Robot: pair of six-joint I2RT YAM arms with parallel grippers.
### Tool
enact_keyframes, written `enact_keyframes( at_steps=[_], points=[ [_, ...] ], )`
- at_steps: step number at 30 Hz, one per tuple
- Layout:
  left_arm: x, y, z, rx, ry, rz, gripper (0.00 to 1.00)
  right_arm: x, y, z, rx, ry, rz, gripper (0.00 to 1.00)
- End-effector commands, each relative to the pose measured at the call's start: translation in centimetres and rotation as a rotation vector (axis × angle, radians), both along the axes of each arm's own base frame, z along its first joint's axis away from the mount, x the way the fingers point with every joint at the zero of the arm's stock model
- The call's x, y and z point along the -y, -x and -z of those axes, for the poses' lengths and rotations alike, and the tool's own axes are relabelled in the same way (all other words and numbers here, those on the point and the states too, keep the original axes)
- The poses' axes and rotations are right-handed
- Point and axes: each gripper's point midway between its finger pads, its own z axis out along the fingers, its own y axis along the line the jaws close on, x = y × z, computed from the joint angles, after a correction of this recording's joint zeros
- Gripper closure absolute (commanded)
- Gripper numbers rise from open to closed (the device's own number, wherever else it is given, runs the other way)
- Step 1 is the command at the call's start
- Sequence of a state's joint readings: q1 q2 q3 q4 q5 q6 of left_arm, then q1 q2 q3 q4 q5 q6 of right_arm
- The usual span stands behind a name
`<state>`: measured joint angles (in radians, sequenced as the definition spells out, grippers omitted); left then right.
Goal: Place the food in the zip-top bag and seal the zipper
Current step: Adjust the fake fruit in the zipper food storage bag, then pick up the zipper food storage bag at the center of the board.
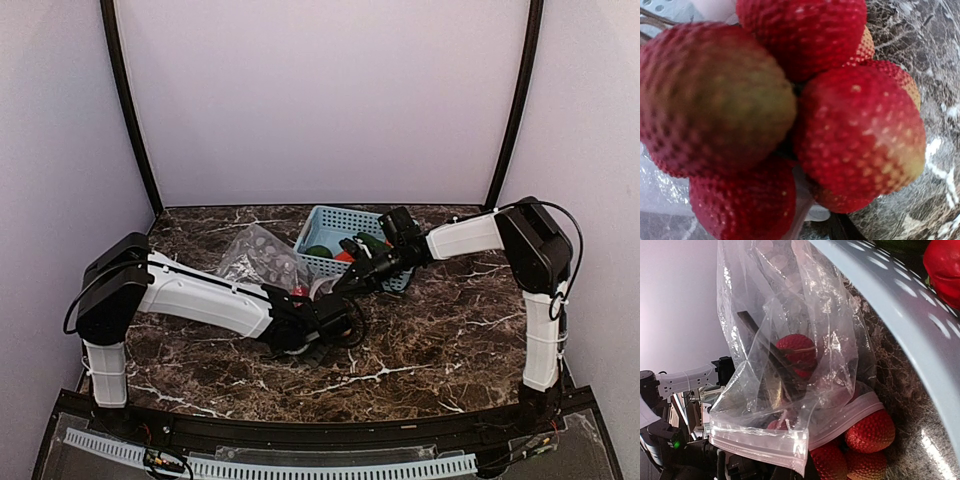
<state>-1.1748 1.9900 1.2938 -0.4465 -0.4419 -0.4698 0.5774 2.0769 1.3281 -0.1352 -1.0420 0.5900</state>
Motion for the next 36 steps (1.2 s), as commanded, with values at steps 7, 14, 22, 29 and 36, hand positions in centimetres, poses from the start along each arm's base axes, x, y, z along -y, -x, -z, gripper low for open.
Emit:
enact_keyframes(
  at_steps=[7, 14, 22, 29, 36],
  points=[
    [-2.1, -0.2, -7.8, 0.117, 0.055, 0.083, 0.75, 1.4, 1.6, -3.2, 0.019, -0.035, -0.030, 1.00],
    [-2.8, 0.6, -15.3, 0.213, 0.226, 0.162, 0.86, 1.7, 2.2, -7.1, 0.070, -0.089, -0.038, 0.94],
    [-4.3, 2.3, -16.0, 0.167, 0.257, 0.192, 0.80, 3.8, 2.6, -8.8, 0.307, -0.040, -0.044, 0.63],
    [-4.1, 4.4, -10.4, 0.010, 0.272, 0.179, 0.46, 5.0, 3.8, -6.5, 0.676, 0.020, -0.276, 0.60],
    [-3.3, 2.5, -9.6, 0.055, 0.324, 0.031, 0.31, 5.6, 3.2, -4.8, 0.974, 0.148, -0.305, 0.44]
  ],
)
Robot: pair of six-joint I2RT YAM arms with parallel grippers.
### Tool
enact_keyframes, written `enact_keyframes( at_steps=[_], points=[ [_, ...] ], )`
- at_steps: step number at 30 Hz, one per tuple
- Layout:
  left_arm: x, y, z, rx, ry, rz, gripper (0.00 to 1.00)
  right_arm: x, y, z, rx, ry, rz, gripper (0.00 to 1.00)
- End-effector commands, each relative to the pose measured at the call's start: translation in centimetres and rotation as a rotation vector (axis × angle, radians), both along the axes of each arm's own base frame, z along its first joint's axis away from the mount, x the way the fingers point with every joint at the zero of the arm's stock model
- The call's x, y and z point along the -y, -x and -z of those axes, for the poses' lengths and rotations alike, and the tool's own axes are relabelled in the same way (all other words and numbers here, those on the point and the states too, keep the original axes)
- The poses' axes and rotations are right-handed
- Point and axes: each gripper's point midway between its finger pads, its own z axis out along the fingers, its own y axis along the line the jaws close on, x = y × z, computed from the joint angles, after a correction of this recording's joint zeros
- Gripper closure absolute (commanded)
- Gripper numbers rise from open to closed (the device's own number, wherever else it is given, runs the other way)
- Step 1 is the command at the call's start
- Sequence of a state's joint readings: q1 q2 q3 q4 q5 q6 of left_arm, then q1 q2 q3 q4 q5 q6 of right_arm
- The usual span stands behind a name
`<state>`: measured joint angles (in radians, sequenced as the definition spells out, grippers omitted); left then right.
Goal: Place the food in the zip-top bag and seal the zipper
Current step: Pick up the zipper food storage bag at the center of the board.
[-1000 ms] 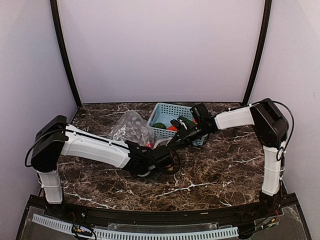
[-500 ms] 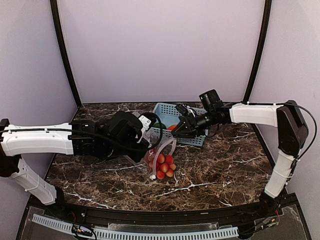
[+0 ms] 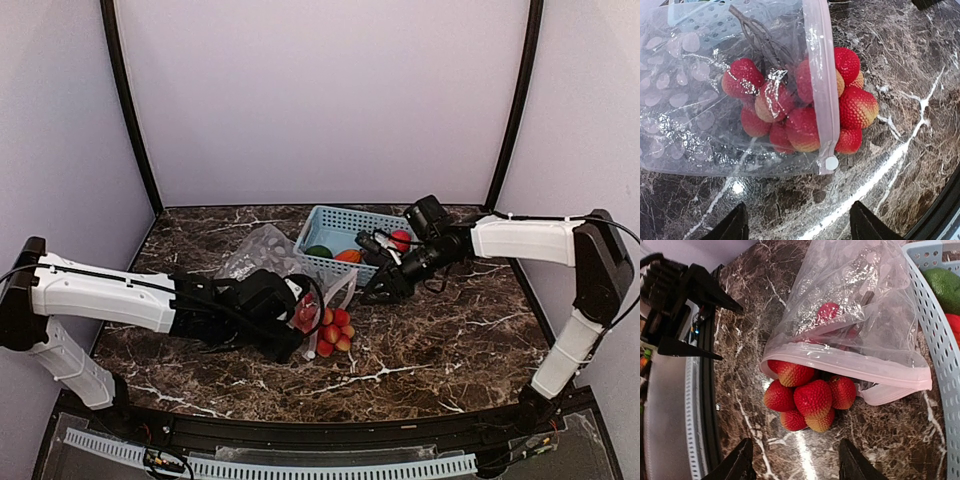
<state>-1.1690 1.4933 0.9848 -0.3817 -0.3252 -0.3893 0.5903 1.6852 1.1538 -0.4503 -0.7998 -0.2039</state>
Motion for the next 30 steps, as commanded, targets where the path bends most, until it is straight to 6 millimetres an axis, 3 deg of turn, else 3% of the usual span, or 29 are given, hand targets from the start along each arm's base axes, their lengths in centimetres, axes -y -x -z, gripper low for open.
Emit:
enact_keyframes(
  at_steps=[1, 4, 5, 6, 7, 8, 12, 17, 22, 26, 28, 30],
  points=[
    [1.5, -1.5, -1.0, 0.024, 0.094, -0.094, 0.31, 0.0, -2.2, -0.5, 0.291, 0.054, -0.028, 0.43],
    [3.7, -2.9, -2.9, 0.063, 0.134, -0.108, 0.29, -0.2, -3.1, -0.8, 0.299, 0.070, -0.009, 0.42],
    [3.5, -3.4, -2.0, 0.070, 0.086, -0.132, 0.29, -0.2, -3.2, -1.0, 0.288, 0.070, 0.001, 0.42],
    [4.3, -4.0, -3.1, 0.086, 0.096, -0.149, 0.29, -0.4, -3.1, -1.2, 0.272, 0.059, 0.003, 0.42],
    [4.2, -4.3, -2.1, 0.082, 0.054, -0.175, 0.29, -0.5, -2.7, -1.3, 0.254, 0.046, 0.000, 0.42],
    [5.0, -4.7, -2.9, 0.089, 0.072, -0.181, 0.29, -0.5, -2.4, -1.3, 0.237, 0.034, -0.004, 0.42],
    [5.9, -5.7, -2.5, 0.093, 0.064, -0.235, 0.31, -0.2, -1.5, -0.8, 0.210, 0.033, -0.020, 0.41],
    [4.4, -6.8, -2.0, 0.118, -0.055, -0.312, 0.45, 0.1, -0.4, -1.1, 0.174, 0.020, -0.038, 0.40],
    [4.7, -6.5, -0.6, 0.048, -0.089, -0.306, 0.47, -0.1, 0.4, -1.3, 0.122, -0.014, -0.049, 0.41],
    [3.7, -6.3, 0.0, 0.033, -0.115, -0.343, 0.51, -0.5, 1.3, -0.6, 0.090, -0.044, -0.076, 0.41],
    [2.8, -6.2, 0.1, 0.037, -0.144, -0.368, 0.55, -0.8, 1.6, -0.1, 0.079, -0.038, -0.081, 0.40],
    [2.0, -6.0, 0.2, 0.035, -0.168, -0.381, 0.71, -1.2, 1.8, 0.5, 0.034, -0.032, -0.078, 0.40]
  ],
)
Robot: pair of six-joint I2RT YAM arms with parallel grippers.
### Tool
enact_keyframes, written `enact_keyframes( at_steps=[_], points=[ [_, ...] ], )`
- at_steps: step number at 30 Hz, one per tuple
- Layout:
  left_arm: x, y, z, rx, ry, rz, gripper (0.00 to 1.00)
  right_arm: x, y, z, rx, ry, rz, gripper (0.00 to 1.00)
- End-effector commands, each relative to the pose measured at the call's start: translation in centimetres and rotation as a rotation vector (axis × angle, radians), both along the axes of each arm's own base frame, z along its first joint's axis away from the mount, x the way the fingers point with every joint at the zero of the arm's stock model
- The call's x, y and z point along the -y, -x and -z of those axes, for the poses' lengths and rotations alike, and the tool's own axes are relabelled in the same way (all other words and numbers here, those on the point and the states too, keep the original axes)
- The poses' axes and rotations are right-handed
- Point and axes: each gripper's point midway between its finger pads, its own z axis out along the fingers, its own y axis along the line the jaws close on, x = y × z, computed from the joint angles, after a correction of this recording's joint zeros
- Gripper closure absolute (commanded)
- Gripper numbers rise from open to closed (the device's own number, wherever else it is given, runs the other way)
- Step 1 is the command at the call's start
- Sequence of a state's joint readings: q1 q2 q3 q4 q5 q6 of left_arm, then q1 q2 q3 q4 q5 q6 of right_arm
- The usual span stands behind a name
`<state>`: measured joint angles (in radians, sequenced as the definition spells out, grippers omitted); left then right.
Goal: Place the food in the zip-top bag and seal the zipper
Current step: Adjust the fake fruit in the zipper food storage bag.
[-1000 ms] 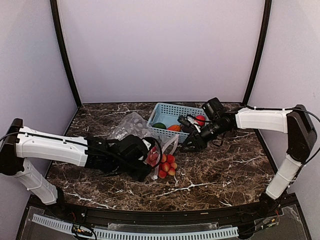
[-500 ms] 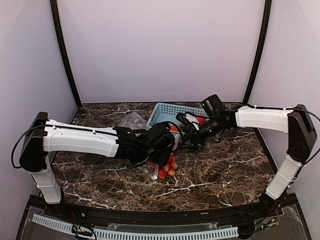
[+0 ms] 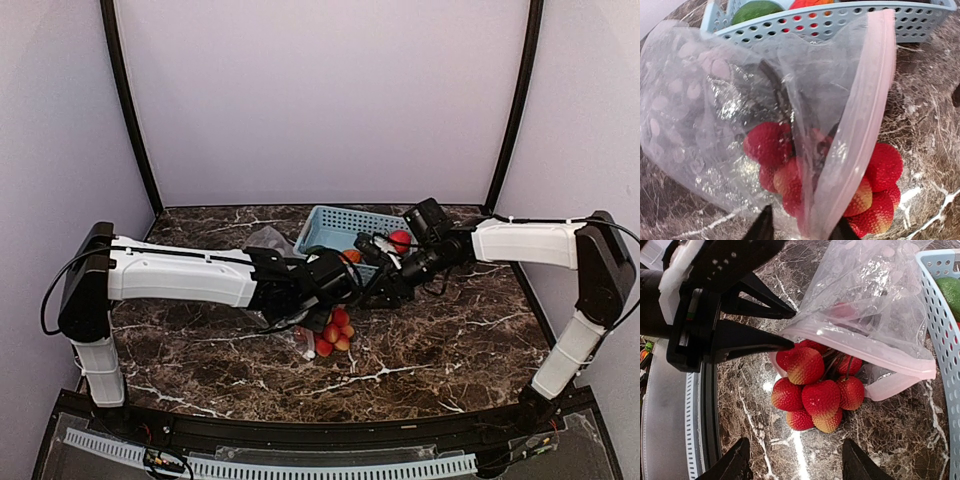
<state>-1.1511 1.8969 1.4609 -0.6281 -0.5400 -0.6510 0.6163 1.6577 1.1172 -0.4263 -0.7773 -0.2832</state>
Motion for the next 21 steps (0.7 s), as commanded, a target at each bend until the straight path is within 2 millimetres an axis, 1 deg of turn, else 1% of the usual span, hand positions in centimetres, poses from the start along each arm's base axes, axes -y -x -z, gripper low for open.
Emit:
enact_keyframes(
  at_steps=[1, 2, 3, 4, 5, 7, 11, 13, 14, 15, 16, 17, 18, 19, 20, 21],
  points=[
    [-2.6, 0.3, 0.2, -0.024, -0.083, -0.059, 0.83, -1.2, 1.2, 0.6, -0.090, -0.029, -0.021, 0.39],
    [-2.5, 0.3, -0.2, -0.022, -0.066, -0.056, 0.93, -1.7, 2.0, 0.7, -0.125, -0.033, -0.038, 0.39],
    [-2.5, 0.3, -0.1, -0.024, -0.060, -0.051, 0.95, -2.0, 2.4, 1.2, -0.149, -0.023, -0.042, 0.39],
    [-1.8, 0.3, -0.7, -0.021, -0.020, -0.033, 0.98, -2.5, 3.3, 2.0, -0.170, -0.008, -0.062, 0.39],
    [-1.7, 0.4, -0.5, -0.025, -0.011, -0.024, 0.99, -2.8, 3.8, 2.4, -0.180, 0.004, -0.072, 0.39],
    [-0.9, 0.6, -0.8, -0.044, 0.039, 0.003, 0.99, -3.4, 4.2, 3.5, -0.203, 0.030, -0.068, 0.39],
    [-0.2, 0.6, -0.6, -0.064, 0.097, 0.009, 0.99, -3.3, 3.6, 5.4, -0.255, 0.066, 0.019, 0.38],
    [-0.2, 0.8, -0.4, -0.077, 0.136, -0.003, 0.99, -3.3, 3.6, 5.8, -0.257, 0.061, 0.042, 0.32],
    [-0.2, 0.8, 0.2, -0.079, 0.159, -0.009, 0.99, -3.3, 3.5, 6.0, -0.266, 0.063, 0.063, 0.28],
    [0.4, 0.6, -0.6, -0.074, 0.235, -0.019, 0.99, -3.2, 3.4, 6.2, -0.270, 0.068, 0.078, 0.26],
    [-0.2, 0.9, 0.4, -0.086, 0.240, -0.026, 0.99, -3.3, 3.3, 6.5, -0.276, 0.069, 0.085, 0.20],
    [0.6, 0.7, -0.8, -0.071, 0.332, -0.032, 0.99, -3.3, 3.3, 6.8, -0.292, 0.074, 0.094, 0.18],
    [-0.1, 1.0, 0.2, -0.079, 0.337, -0.040, 0.99, -3.3, 3.4, 7.0, -0.305, 0.076, 0.096, 0.15],
    [-0.2, 1.0, -0.1, -0.071, 0.392, -0.048, 0.99, -3.4, 3.5, 7.5, -0.320, 0.085, 0.101, 0.12],
    [-0.1, 1.0, -0.9, -0.061, 0.435, -0.045, 0.99, -3.4, 3.7, 8.1, -0.333, 0.098, 0.104, 0.11],
    [-0.2, 1.0, -0.8, -0.050, 0.463, -0.043, 0.99, -3.3, 3.8, 8.8, -0.349, 0.119, 0.111, 0.10]
  ],
)
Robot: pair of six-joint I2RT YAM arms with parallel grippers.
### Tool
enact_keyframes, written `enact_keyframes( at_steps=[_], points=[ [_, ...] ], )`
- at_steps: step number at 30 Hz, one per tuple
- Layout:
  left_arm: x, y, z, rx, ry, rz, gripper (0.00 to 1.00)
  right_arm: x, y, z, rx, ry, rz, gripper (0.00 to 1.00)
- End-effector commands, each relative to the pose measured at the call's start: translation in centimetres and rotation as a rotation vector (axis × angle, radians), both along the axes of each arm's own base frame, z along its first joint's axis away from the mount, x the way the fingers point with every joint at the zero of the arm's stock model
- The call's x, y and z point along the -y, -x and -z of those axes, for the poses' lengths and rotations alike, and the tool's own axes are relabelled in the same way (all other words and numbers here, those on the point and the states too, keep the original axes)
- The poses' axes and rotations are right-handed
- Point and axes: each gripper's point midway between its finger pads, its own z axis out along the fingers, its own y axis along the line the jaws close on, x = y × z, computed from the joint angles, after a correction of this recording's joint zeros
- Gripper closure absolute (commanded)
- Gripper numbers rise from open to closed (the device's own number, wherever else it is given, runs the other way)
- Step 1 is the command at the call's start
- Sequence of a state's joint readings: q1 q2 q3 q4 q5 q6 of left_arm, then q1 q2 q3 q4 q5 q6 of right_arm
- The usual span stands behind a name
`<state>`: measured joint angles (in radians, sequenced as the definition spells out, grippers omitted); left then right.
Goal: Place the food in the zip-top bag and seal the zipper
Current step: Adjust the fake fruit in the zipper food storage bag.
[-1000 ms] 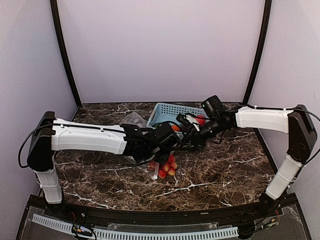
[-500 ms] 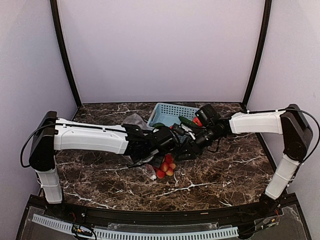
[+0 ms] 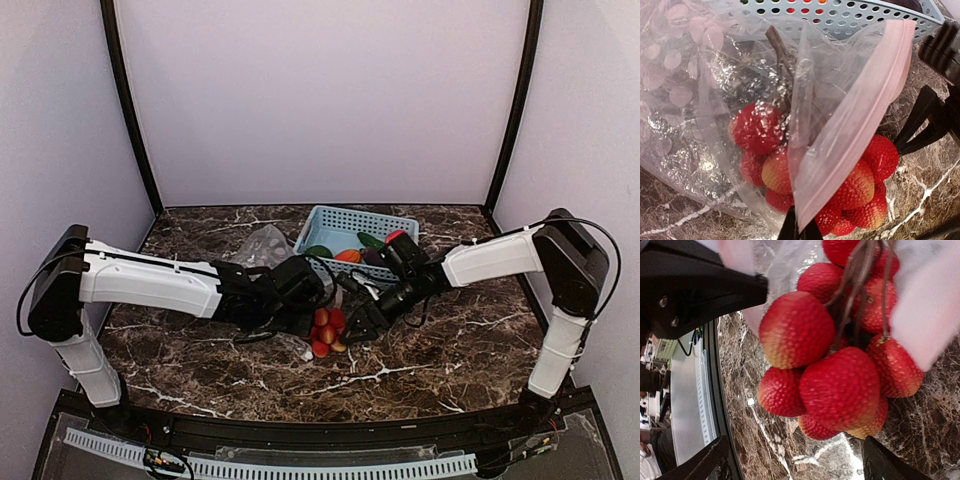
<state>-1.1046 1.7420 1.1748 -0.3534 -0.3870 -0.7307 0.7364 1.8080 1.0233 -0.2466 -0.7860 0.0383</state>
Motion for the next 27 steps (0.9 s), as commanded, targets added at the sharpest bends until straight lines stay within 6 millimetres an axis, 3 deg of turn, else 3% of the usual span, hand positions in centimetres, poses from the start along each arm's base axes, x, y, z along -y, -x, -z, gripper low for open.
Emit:
enact_keyframes(
  at_steps=[1, 7, 9, 12, 15, 20, 23, 27],
  points=[
    [1.2, -0.1, -3.1, 0.037, 0.253, -0.014, 0.99, -0.4, -0.1, 2.7, -0.061, 0.052, 0.046, 0.10],
    [1.0, -0.1, -3.1, 0.031, 0.285, 0.001, 0.99, -0.8, -1.3, 5.8, -0.125, 0.143, 0.097, 0.10],
    [0.9, 0.0, -2.7, 0.020, 0.290, -0.002, 0.99, -1.4, -1.1, 5.8, -0.164, 0.117, 0.086, 0.10],
    [0.3, -0.1, -2.0, 0.008, 0.303, -0.020, 0.99, -3.1, -0.2, 3.0, -0.237, -0.049, 0.026, 0.17],
    [0.0, 0.0, -1.5, 0.002, 0.316, -0.035, 0.99, -4.5, -1.1, -0.3, -0.176, -0.189, 0.002, 0.23],
    [-0.2, 0.1, -1.4, -0.007, 0.310, -0.038, 0.99, -6.6, -2.4, -4.9, -0.167, -0.335, -0.014, 0.24],
    [-0.2, 0.2, -1.5, -0.010, 0.312, -0.035, 0.99, -7.6, -3.7, -5.3, -0.170, -0.358, 0.012, 0.24],
    [-0.2, 0.2, -2.5, 0.000, 0.322, -0.034, 0.99, -9.0, -5.5, -3.7, -0.208, -0.346, 0.073, 0.22]
  ],
)
